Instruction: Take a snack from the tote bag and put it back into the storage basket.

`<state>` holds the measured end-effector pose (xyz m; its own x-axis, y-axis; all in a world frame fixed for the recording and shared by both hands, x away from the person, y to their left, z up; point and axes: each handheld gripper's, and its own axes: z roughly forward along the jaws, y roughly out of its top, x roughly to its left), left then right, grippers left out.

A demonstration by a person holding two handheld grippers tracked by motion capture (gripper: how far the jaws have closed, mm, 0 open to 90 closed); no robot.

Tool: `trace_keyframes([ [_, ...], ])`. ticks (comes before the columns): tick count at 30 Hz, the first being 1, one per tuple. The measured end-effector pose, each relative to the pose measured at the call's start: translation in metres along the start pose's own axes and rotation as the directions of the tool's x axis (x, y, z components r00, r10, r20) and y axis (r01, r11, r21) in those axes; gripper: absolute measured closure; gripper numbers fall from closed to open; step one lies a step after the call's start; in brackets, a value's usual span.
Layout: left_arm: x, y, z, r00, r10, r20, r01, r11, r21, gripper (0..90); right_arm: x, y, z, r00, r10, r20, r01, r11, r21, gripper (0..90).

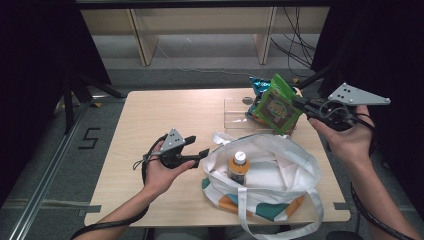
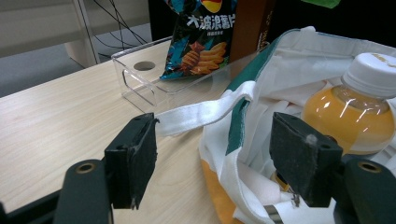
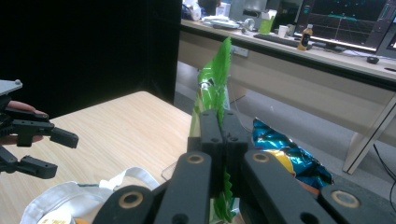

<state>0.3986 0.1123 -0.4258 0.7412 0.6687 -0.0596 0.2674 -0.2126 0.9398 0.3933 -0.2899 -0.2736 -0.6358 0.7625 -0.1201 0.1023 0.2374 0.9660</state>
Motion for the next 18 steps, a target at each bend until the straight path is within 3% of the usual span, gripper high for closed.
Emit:
trace_keyframes([
  [1, 0.000, 0.000, 0.000, 1.0000, 0.000, 0.000, 0.000, 1.0000, 0.000, 31.6, 0.001, 0.000, 0.001, 0.9998, 0.017, -0.007, -0.017, 1.000, 0.012, 90.0],
  [13, 0.000, 0.000, 0.000, 1.0000, 0.002, 0.000, -0.002, 1.0000, 0.004, 31.6, -0.004, -0.002, 0.010, 0.9998, 0.020, 0.000, -0.020, 1.000, 0.011, 90.0],
  [14, 0.000, 0.000, 0.000, 1.0000, 0.002, 0.000, -0.002, 1.0000, 0.002, 31.6, -0.006, -0.002, 0.012, 1.0000, -0.001, 0.009, 0.001, 1.000, 0.002, 90.0],
  [18, 0.001, 0.000, 0.000, 1.0000, 0.002, 0.001, -0.002, 1.0000, 0.001, 31.6, -0.006, -0.004, 0.016, 0.9998, 0.022, 0.004, -0.022, 1.000, 0.017, 90.0],
])
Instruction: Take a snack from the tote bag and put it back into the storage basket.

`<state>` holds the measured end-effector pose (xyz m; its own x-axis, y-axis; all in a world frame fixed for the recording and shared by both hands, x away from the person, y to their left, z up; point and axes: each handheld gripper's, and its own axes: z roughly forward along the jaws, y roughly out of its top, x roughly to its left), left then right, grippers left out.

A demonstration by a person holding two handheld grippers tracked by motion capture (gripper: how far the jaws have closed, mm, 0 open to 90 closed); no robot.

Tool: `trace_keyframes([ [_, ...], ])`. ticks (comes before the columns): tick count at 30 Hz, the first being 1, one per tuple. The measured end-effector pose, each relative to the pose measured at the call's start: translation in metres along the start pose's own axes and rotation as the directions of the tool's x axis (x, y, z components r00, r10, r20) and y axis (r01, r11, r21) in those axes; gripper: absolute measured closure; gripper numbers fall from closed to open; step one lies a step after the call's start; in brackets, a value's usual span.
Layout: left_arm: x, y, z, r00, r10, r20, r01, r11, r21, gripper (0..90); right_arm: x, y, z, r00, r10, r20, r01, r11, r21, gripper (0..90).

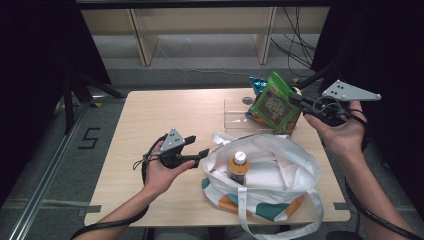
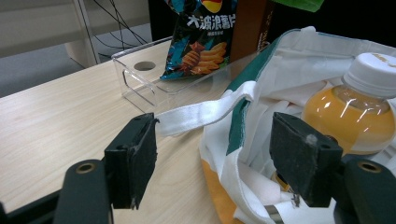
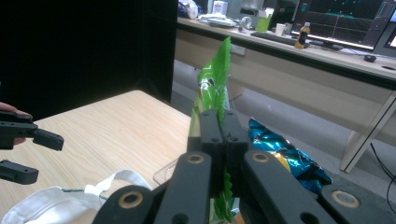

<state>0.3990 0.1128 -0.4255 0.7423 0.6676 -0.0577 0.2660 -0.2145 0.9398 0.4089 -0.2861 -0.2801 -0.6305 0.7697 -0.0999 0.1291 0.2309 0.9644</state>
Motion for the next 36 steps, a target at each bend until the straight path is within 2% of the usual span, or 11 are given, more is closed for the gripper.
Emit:
trace_keyframes([
  [2, 0.000, 0.000, 0.000, 1.0000, -0.001, 0.001, 0.001, 1.0000, 0.001, 31.6, -0.002, -0.001, 0.002, 0.9997, -0.021, 0.013, 0.021, 1.000, -0.010, 90.0],
  [3, 0.000, 0.000, 0.000, 1.0000, -0.001, 0.001, 0.001, 1.0000, 0.001, 31.7, -0.002, -0.001, 0.003, 1.0000, 0.002, -0.002, -0.002, 1.000, 0.003, 90.0],
  [18, 0.000, 0.000, 0.000, 1.0000, 0.000, 0.001, 0.000, 1.0000, 0.002, 31.7, -0.013, -0.008, 0.020, 0.9996, 0.000, 0.027, 0.000, 1.000, 0.007, 90.0],
  [22, -0.001, -0.001, 0.000, 1.0000, 0.000, 0.002, 0.000, 1.0000, 0.001, 31.7, -0.015, -0.010, 0.025, 0.9992, 0.033, 0.021, -0.033, 0.999, 0.015, 90.0],
  [24, 0.000, 0.000, 0.000, 1.0000, 0.001, 0.001, -0.001, 1.0000, 0.000, 31.7, -0.018, -0.010, 0.026, 0.9994, 0.016, 0.030, -0.016, 1.000, 0.016, 90.0],
  [25, 0.000, 0.000, 0.000, 1.0000, 0.001, 0.001, -0.001, 1.0000, 0.000, 31.6, -0.018, -0.011, 0.027, 0.9992, 0.029, 0.026, -0.029, 0.999, 0.020, 90.0],
  [26, 0.000, 0.000, 0.000, 1.0000, 0.001, 0.001, -0.001, 1.0000, 0.000, 31.7, -0.019, -0.012, 0.028, 0.9989, 0.014, 0.046, -0.014, 1.000, 0.011, 90.0],
  [28, 0.000, 0.000, 0.000, 1.0000, 0.000, 0.002, 0.000, 1.0000, -0.001, 31.6, -0.019, -0.013, 0.030, 0.9986, 0.038, 0.037, -0.039, 0.999, 0.022, 90.0],
  [29, 0.000, 0.000, 0.000, 1.0000, 0.000, 0.001, 0.000, 1.0000, 0.000, 31.6, -0.021, -0.013, 0.031, 0.9992, 0.007, 0.039, -0.008, 1.000, 0.020, 90.0],
  [30, 0.000, 0.000, 0.000, 1.0000, 0.000, 0.001, 0.000, 1.0000, 0.000, 31.6, -0.020, -0.013, 0.032, 0.9984, 0.033, 0.047, -0.034, 0.999, 0.025, 90.0],
  [36, 0.000, 0.000, 0.000, 1.0000, 0.000, 0.001, 0.000, 1.0000, 0.000, 31.6, -0.023, -0.014, 0.037, 0.9986, 0.025, 0.046, -0.026, 0.999, 0.025, 90.0],
])
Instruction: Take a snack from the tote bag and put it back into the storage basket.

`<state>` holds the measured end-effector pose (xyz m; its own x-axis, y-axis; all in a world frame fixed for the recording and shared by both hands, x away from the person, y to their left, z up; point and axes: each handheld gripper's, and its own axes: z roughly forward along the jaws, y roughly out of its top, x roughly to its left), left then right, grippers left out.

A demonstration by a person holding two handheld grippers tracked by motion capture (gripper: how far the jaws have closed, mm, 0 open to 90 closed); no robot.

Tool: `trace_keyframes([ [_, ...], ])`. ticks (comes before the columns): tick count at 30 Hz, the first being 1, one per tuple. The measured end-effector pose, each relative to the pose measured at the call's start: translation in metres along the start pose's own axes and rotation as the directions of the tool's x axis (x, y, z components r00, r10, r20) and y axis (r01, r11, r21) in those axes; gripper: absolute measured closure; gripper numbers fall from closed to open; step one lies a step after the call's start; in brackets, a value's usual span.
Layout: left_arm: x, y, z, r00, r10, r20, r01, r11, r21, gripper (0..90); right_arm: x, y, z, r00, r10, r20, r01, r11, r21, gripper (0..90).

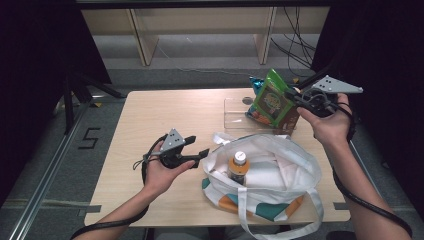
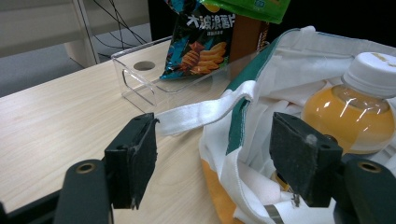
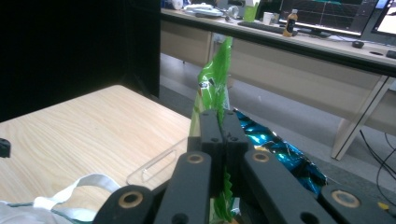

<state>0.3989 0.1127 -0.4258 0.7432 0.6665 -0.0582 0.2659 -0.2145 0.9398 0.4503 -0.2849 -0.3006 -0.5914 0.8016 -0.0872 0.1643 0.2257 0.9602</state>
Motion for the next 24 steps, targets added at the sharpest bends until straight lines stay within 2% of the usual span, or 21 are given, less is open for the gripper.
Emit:
trace_keyframes([
  [2, 0.000, 0.000, 0.000, 1.0000, -0.001, 0.000, 0.001, 1.0000, 0.000, 31.7, 0.000, -0.001, 0.001, 0.9997, 0.012, 0.023, -0.012, 1.000, 0.000, 90.0],
  [3, 0.000, 0.000, 0.000, 1.0000, 0.000, 0.001, 0.000, 1.0000, 0.000, 31.6, -0.002, -0.001, 0.002, 0.9998, -0.007, 0.019, 0.007, 1.000, 0.002, 90.0],
  [4, 0.000, 0.000, 0.000, 1.0000, 0.000, 0.000, 0.000, 1.0000, 0.000, 31.6, -0.001, -0.002, 0.002, 0.9998, 0.011, 0.019, -0.011, 1.000, 0.011, 90.0],
  [7, 0.000, 0.000, 0.000, 1.0000, 0.000, 0.000, 0.000, 1.0000, 0.002, 31.7, -0.004, -0.003, 0.005, 0.9997, -0.018, 0.019, 0.017, 1.000, 0.007, 90.0],
  [8, 0.000, 0.000, 0.000, 1.0000, -0.001, 0.000, 0.001, 1.0000, 0.002, 31.6, -0.004, -0.004, 0.006, 0.9996, -0.004, 0.028, 0.004, 1.000, 0.006, 90.0],
  [9, 0.000, 0.000, 0.000, 1.0000, -0.002, 0.001, 0.002, 1.0000, 0.002, 31.7, -0.006, -0.004, 0.007, 0.9994, -0.024, 0.026, 0.024, 1.000, 0.004, 90.0],
  [10, 0.000, 0.000, 0.000, 1.0000, -0.002, 0.001, 0.002, 1.0000, 0.003, 31.7, -0.005, -0.004, 0.008, 0.9995, -0.013, 0.029, 0.013, 1.000, 0.005, 90.0],
  [15, 0.000, -0.001, 0.001, 1.0000, -0.003, 0.002, 0.003, 1.0000, 0.004, 31.7, -0.006, -0.006, 0.013, 0.9989, -0.036, 0.030, 0.036, 0.999, 0.008, 90.0],
  [16, 0.000, -0.001, 0.000, 1.0000, -0.003, 0.002, 0.003, 1.0000, 0.004, 31.6, -0.005, -0.006, 0.014, 0.9992, -0.022, 0.032, 0.022, 1.000, 0.010, 90.0],
  [20, 0.000, -0.001, 0.000, 1.0000, 0.001, 0.002, -0.001, 1.0000, 0.002, 31.6, -0.006, -0.007, 0.018, 0.9985, -0.036, 0.042, 0.036, 0.999, 0.006, 90.0],
  [22, 0.000, -0.001, 0.000, 1.0000, 0.001, 0.003, -0.001, 1.0000, 0.002, 31.7, -0.007, -0.007, 0.019, 0.9988, -0.040, 0.030, 0.040, 0.999, 0.012, 90.0],
  [24, 0.000, -0.001, 0.000, 1.0000, 0.001, 0.003, -0.001, 1.0000, 0.002, 31.6, -0.005, -0.008, 0.021, 0.9986, -0.031, 0.044, 0.030, 0.999, 0.009, 90.0],
])
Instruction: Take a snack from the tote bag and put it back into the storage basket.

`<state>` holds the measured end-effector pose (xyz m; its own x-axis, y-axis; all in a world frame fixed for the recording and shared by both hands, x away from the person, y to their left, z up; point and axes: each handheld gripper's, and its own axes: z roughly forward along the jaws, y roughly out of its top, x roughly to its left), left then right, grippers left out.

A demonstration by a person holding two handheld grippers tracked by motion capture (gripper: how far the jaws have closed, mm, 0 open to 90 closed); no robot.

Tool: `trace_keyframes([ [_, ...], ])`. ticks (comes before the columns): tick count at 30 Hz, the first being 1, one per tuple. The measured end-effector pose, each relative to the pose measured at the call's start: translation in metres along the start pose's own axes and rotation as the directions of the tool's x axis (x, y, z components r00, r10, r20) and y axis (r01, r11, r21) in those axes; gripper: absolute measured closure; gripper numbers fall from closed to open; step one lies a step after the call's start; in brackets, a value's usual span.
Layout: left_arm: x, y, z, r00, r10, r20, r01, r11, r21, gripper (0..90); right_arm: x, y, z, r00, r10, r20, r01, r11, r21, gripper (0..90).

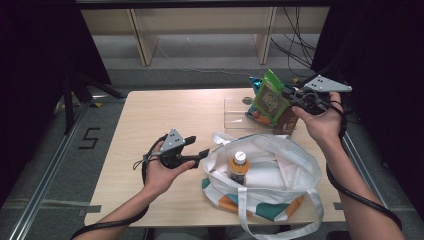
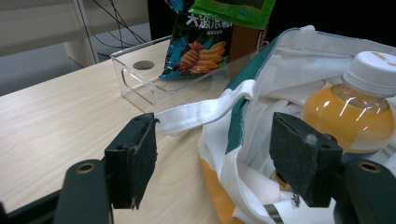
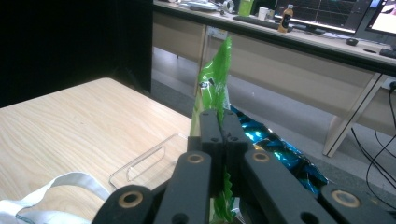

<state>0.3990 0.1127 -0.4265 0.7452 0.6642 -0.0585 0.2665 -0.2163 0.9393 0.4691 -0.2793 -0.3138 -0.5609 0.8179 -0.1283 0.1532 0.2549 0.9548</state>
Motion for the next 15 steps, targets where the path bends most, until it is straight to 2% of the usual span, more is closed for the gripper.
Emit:
trace_keyframes([
  [4, 0.000, 0.000, 0.000, 1.0000, -0.003, -0.002, 0.003, 1.0000, -0.001, 31.7, -0.001, -0.001, 0.003, 0.9999, -0.011, -0.003, 0.011, 1.000, 0.004, 90.0],
  [7, 0.000, 0.000, 0.000, 1.0000, 0.002, -0.002, -0.002, 1.0000, -0.001, 31.6, 0.000, -0.002, 0.006, 1.0000, 0.002, -0.002, -0.001, 1.000, 0.010, 90.0],
  [8, 0.000, 0.000, 0.000, 1.0000, 0.002, -0.001, -0.002, 1.0000, -0.001, 31.6, -0.002, -0.003, 0.007, 0.9998, -0.021, -0.002, 0.021, 1.000, 0.001, 90.0],
  [10, 0.000, 0.000, 0.000, 1.0000, -0.003, -0.002, 0.003, 1.0000, -0.001, 31.7, -0.001, -0.004, 0.008, 1.0000, -0.003, 0.001, 0.003, 1.000, 0.018, 90.0],
  [11, 0.000, 0.000, 0.000, 1.0000, -0.002, -0.002, 0.002, 1.0000, -0.001, 31.6, -0.003, -0.005, 0.009, 0.9999, -0.017, 0.001, 0.017, 1.000, 0.015, 90.0],
  [12, 0.001, 0.000, 0.000, 1.0000, -0.001, -0.002, 0.001, 1.0000, -0.001, 31.6, -0.002, -0.006, 0.010, 1.0000, 0.003, -0.005, -0.003, 1.000, 0.025, 90.0],
  [13, 0.001, 0.000, -0.001, 1.0000, -0.001, -0.002, 0.001, 1.0000, -0.001, 31.6, -0.003, -0.006, 0.010, 0.9999, -0.011, 0.001, 0.011, 1.000, 0.027, 90.0],
  [14, 0.001, 0.000, 0.000, 1.0000, -0.001, -0.002, 0.001, 1.0000, -0.001, 31.6, -0.001, -0.007, 0.011, 0.9999, 0.007, 0.008, -0.007, 1.000, 0.019, 90.0],
  [15, 0.001, 0.000, 0.000, 1.0000, -0.001, -0.002, 0.001, 1.0000, -0.001, 31.6, -0.002, -0.007, 0.011, 1.0000, 0.003, 0.000, -0.003, 1.000, 0.023, 90.0],
])
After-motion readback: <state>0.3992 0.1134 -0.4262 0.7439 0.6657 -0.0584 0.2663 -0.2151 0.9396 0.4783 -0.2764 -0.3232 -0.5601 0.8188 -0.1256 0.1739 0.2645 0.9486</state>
